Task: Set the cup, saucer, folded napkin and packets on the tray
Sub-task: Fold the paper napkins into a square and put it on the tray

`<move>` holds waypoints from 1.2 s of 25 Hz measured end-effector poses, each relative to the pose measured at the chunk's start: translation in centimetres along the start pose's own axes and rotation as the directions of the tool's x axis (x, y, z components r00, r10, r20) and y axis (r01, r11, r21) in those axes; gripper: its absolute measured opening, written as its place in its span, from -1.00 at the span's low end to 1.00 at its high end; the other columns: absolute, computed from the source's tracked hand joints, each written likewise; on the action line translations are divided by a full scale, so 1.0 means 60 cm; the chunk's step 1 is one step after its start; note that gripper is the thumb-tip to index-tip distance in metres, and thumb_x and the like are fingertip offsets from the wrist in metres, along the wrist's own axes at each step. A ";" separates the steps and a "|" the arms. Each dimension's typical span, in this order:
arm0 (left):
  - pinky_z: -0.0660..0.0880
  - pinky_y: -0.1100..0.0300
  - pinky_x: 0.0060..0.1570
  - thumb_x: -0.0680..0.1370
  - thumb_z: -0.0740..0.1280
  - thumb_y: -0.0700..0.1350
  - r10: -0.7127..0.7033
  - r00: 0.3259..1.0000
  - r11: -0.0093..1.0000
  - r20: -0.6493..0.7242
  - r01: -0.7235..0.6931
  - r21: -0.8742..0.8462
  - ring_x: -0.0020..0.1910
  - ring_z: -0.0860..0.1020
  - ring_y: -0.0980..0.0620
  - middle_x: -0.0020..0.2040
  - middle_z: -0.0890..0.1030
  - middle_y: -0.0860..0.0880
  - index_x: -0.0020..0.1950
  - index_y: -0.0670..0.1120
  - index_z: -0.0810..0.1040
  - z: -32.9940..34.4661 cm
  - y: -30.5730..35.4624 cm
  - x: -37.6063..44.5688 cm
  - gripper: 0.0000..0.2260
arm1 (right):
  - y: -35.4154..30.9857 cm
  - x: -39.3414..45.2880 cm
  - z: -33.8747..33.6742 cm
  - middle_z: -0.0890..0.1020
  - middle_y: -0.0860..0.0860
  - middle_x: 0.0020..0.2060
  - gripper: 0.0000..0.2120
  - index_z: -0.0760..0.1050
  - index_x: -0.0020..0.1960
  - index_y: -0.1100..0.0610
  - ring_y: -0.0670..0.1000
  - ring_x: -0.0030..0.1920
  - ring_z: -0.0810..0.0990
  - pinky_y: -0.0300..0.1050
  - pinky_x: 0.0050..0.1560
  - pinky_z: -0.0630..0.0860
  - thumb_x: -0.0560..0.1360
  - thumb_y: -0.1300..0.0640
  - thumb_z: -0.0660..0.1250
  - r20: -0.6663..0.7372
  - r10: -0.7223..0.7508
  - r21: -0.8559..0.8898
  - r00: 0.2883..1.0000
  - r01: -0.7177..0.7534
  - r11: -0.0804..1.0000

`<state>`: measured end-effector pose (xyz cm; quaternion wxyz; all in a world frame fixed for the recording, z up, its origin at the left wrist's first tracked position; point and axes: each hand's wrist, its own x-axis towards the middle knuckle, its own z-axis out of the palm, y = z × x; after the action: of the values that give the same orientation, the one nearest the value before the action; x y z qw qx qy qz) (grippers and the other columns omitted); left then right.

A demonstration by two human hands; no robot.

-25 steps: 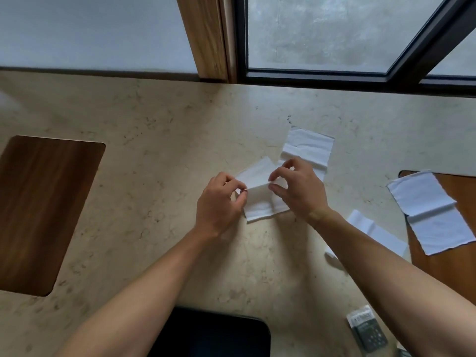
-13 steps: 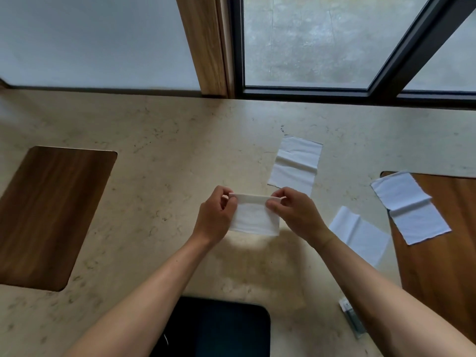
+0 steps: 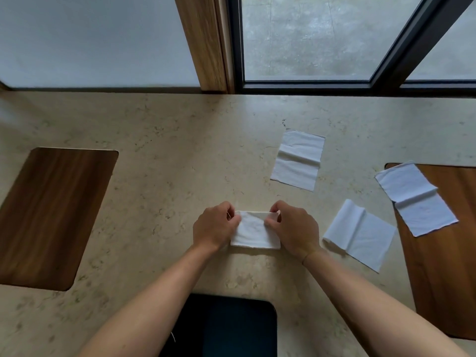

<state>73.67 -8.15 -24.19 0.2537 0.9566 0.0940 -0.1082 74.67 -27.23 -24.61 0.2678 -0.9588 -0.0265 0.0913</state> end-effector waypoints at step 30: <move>0.41 0.14 -0.18 0.52 0.39 0.04 0.513 0.851 0.858 -0.116 -0.509 0.062 0.06 0.48 -0.01 0.05 0.59 0.06 -0.02 0.05 0.68 0.053 0.169 0.288 -0.87 | 0.162 0.203 -0.100 0.58 -0.04 -0.08 -0.87 0.64 -0.03 -0.02 0.06 -0.02 0.48 -0.07 -0.12 0.43 0.48 -0.03 0.38 -0.319 0.039 -0.021 0.947 -0.048 0.999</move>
<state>92.12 -16.27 -26.54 0.2529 0.9557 -0.1490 0.0233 87.80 -37.36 -26.57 0.2528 -0.9650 0.0370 -0.0593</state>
